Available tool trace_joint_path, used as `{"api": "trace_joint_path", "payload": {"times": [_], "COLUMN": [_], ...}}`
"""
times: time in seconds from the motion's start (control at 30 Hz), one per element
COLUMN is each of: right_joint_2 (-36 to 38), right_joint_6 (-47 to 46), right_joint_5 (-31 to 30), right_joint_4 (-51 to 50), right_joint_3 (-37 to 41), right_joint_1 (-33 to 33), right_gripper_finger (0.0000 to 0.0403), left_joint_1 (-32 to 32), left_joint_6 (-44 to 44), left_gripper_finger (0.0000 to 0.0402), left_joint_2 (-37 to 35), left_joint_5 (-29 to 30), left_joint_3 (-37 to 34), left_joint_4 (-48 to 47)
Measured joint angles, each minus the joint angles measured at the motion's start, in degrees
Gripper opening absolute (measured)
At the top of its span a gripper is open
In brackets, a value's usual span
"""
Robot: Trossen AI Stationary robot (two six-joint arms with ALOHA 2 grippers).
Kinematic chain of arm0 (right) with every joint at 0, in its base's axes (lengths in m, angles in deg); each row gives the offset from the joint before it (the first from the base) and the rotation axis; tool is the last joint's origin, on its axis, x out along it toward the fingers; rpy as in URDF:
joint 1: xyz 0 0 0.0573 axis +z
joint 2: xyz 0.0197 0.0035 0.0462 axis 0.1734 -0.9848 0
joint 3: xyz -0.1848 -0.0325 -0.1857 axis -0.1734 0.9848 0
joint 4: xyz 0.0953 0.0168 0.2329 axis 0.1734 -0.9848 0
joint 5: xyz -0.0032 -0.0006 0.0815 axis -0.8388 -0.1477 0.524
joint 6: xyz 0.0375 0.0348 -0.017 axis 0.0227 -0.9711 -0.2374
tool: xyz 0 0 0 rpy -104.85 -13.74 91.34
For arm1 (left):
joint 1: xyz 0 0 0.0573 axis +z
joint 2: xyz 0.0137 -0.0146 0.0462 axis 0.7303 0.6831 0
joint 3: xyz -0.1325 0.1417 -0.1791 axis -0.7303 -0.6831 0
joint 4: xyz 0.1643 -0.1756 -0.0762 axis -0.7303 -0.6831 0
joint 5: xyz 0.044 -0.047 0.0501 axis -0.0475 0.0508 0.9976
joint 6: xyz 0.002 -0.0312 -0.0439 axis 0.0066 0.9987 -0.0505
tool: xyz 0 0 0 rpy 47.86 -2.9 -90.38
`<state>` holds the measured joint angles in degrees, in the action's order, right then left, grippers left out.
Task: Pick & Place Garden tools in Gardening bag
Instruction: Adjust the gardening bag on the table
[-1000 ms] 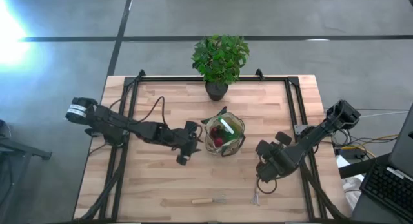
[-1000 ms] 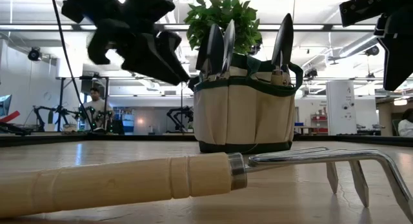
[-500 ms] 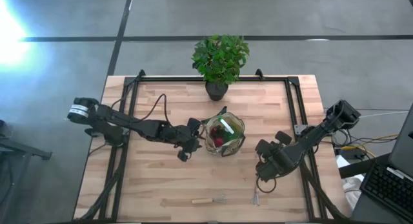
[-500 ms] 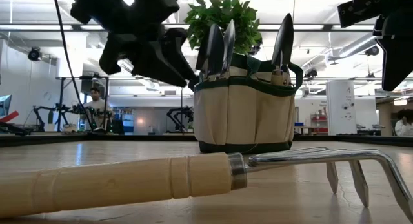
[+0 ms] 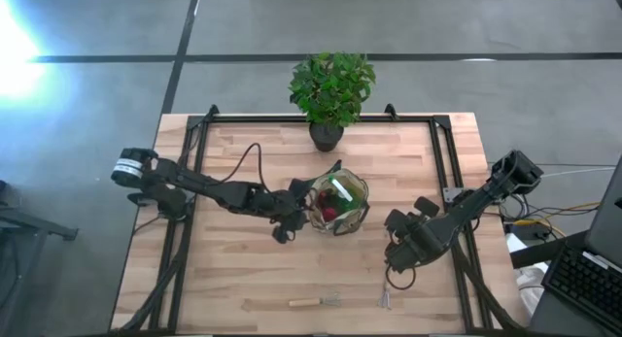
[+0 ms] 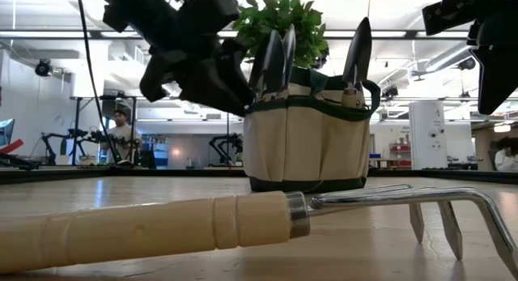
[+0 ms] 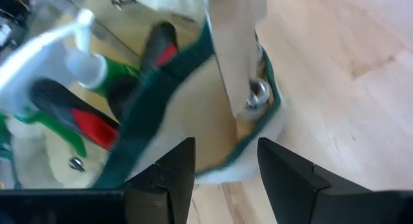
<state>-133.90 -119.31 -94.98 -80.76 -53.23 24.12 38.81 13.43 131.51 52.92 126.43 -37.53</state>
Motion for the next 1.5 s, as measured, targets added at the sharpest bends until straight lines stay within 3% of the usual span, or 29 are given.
{"api": "trace_joint_path", "payload": {"times": [0.33,0.67,1.23,1.5], "right_joint_2": [0.00,0.00,0.00,0.00], "right_joint_6": [-0.04,0.20,0.20,-0.02], "right_joint_5": [-1.28,-1.31,-1.36,-1.49], "right_joint_4": [-0.07,-0.10,-0.05,0.14], "right_joint_3": [0.00,0.00,0.00,0.00], "right_joint_1": [0.00,0.00,0.00,0.00], "right_gripper_finger": [0.0052,0.0052,0.0052,0.0052], "left_joint_1": [0.00,-0.02,-0.24,-0.24], "left_joint_6": [0.93,1.46,2.48,2.59], "left_gripper_finger": [0.0151,0.0012,0.0003,0.0002], "left_joint_2": [3.79,2.85,1.90,-0.93], "left_joint_5": [-1.73,-0.02,-1.55,-3.50], "left_joint_3": [0.00,-0.03,0.24,4.81], "left_joint_4": [-1.27,-2.90,-11.93,-15.90]}}
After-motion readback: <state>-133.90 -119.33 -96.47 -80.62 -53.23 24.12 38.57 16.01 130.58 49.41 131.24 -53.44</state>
